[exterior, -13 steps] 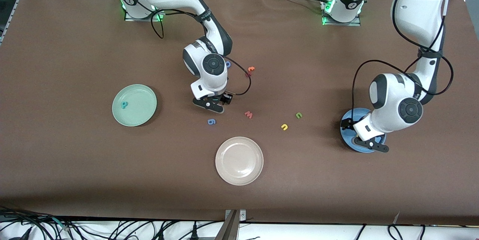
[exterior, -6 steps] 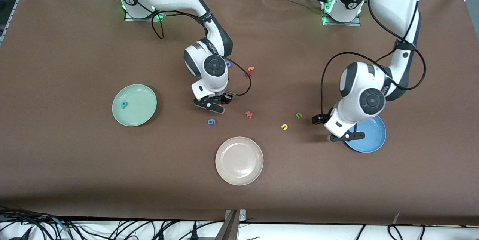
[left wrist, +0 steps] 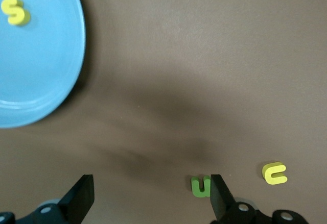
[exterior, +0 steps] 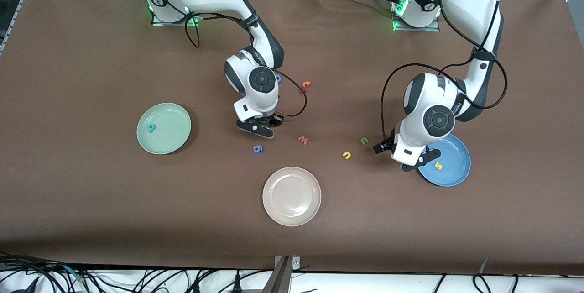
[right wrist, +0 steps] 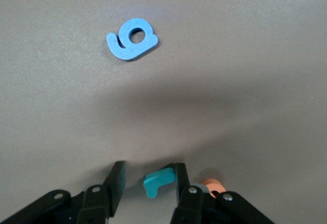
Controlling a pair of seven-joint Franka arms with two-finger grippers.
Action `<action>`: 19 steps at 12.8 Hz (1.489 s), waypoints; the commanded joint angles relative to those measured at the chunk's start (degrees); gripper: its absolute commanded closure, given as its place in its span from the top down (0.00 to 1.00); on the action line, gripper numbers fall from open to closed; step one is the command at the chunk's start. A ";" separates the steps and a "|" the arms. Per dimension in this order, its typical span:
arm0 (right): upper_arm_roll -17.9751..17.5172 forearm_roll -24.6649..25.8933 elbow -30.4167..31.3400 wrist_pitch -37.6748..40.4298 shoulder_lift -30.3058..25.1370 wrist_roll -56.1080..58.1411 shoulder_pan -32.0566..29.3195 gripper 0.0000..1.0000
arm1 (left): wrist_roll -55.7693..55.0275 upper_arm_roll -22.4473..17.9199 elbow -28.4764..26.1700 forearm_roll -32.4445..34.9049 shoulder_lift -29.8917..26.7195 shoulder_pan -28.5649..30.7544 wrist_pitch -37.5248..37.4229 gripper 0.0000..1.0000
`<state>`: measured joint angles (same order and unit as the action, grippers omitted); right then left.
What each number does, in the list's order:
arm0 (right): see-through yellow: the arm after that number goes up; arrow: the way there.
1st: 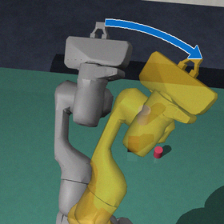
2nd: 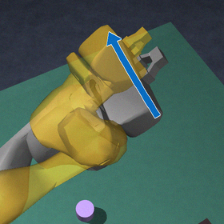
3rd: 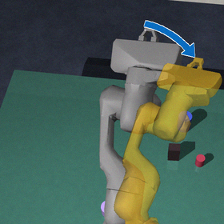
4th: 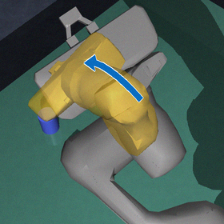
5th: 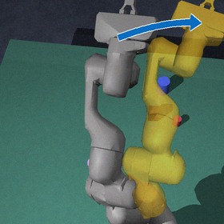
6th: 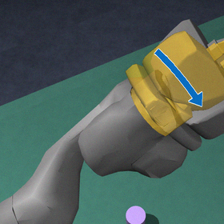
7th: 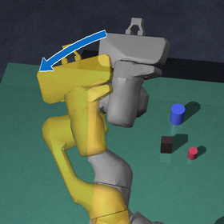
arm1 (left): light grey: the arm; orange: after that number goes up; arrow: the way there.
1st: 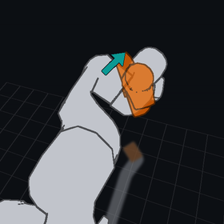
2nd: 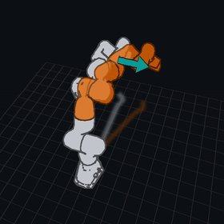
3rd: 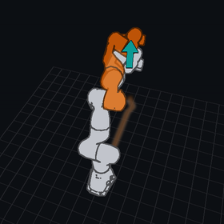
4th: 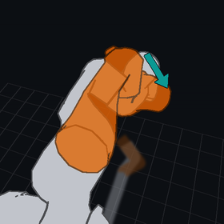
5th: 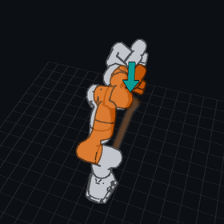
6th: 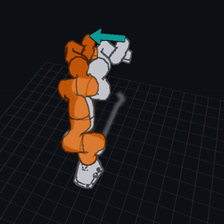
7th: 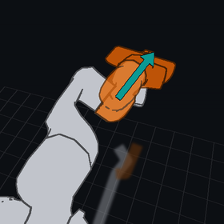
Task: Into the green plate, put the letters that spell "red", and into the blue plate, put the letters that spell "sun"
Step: 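Grasp the teal letter with the right gripper while the left gripper descends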
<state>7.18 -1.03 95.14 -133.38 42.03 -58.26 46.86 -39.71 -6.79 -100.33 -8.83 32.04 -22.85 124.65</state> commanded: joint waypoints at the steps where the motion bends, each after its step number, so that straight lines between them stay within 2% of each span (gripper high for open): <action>1: 0.64 -0.20 -0.04 0.75 1.21 0.43 0.60 0.31 | -1.95 -0.77 0.39 -5.83 0.57 -1.41 -0.28 1.00; 3: 0.73 -0.20 -0.13 0.75 1.12 0.87 0.51 0.15 | -2.12 -0.77 0.66 -6.73 1.36 -2.20 0.24 1.00; 5: 0.73 -0.20 -0.22 0.75 1.03 1.22 0.51 0.09 | -2.21 -0.77 0.66 -7.69 3.02 -2.38 2.78 0.99; 9: 0.82 -0.29 -0.83 2.77 0.59 2.36 0.16 0.09 | -3.53 -0.77 0.57 -7.96 5.14 -3.78 5.61 0.99; 12: 0.82 -0.11 -0.83 2.68 0.68 2.36 0.16 0.00 | -5.97 -0.77 0.48 -7.96 6.02 -3.96 6.40 0.99; 15: 0.91 -0.37 -1.70 3.47 0.42 2.45 -0.02 0.00 | -8.09 -0.77 0.48 -7.96 6.37 -4.49 6.40 0.99; 19: 0.91 -0.72 -11.53 16.89 0.33 6.20 -3.35 0.00 | -8.54 -0.68 0.48 -7.96 7.34 -5.10 6.49 0.99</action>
<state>8.40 -1.03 89.35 -123.14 42.01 -56.04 45.87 -48.06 -6.73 -100.32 -14.93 38.49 -26.55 130.56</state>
